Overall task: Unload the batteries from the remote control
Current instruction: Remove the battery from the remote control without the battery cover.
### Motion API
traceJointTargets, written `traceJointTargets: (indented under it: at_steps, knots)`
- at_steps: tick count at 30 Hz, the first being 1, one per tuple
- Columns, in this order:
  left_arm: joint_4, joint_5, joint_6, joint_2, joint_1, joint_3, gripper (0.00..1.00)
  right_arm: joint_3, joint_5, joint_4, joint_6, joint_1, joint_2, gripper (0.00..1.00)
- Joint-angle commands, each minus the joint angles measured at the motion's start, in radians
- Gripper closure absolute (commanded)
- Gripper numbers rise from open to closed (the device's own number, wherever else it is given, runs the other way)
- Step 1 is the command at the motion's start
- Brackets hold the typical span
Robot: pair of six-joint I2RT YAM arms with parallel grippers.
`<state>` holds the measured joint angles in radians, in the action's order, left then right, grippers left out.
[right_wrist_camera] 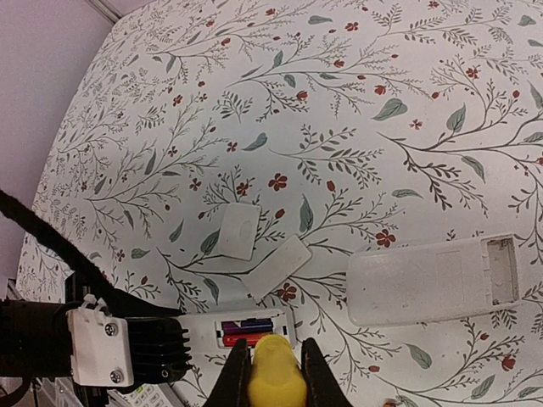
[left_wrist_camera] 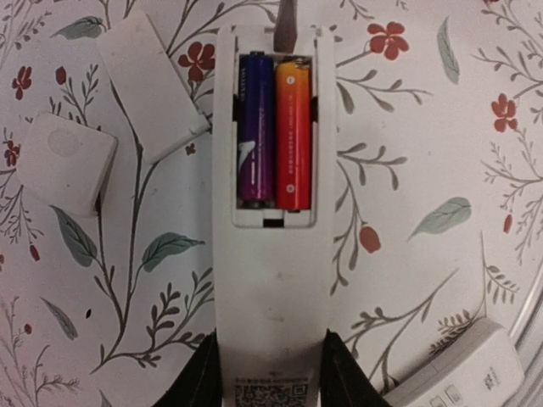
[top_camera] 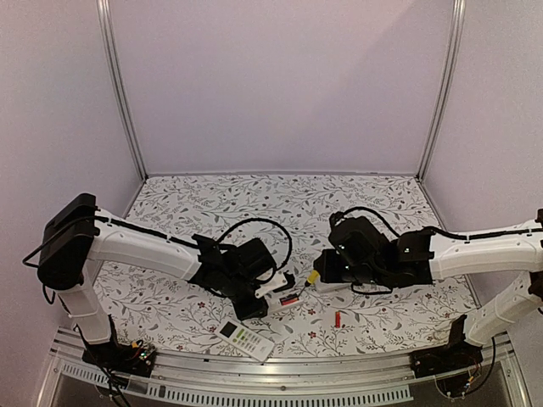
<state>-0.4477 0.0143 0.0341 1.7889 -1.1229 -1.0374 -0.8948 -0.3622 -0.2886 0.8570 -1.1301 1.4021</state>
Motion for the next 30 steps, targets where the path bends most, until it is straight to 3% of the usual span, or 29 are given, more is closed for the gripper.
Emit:
traceJointTargets:
  at_steps: [1, 8, 13, 30]
  knots:
    - [0.022, 0.006, 0.017, 0.057, -0.030, 0.010, 0.80, 0.022, -0.022, -0.027, 0.013, -0.004, -0.062, 1.00]
    - [0.022, 0.008, 0.020, 0.062, -0.033, 0.016, 0.53, 0.060, -0.032, -0.024, 0.018, -0.005, -0.105, 1.00]
    - [0.024, 0.019, 0.023, 0.067, -0.032, 0.019, 0.45, 0.067, -0.036, -0.016, 0.014, -0.006, -0.102, 1.00]
    - [0.021, 0.004, 0.036, 0.072, -0.033, 0.020, 0.68, 0.028, -0.039, 0.042, -0.015, -0.002, -0.037, 1.00]
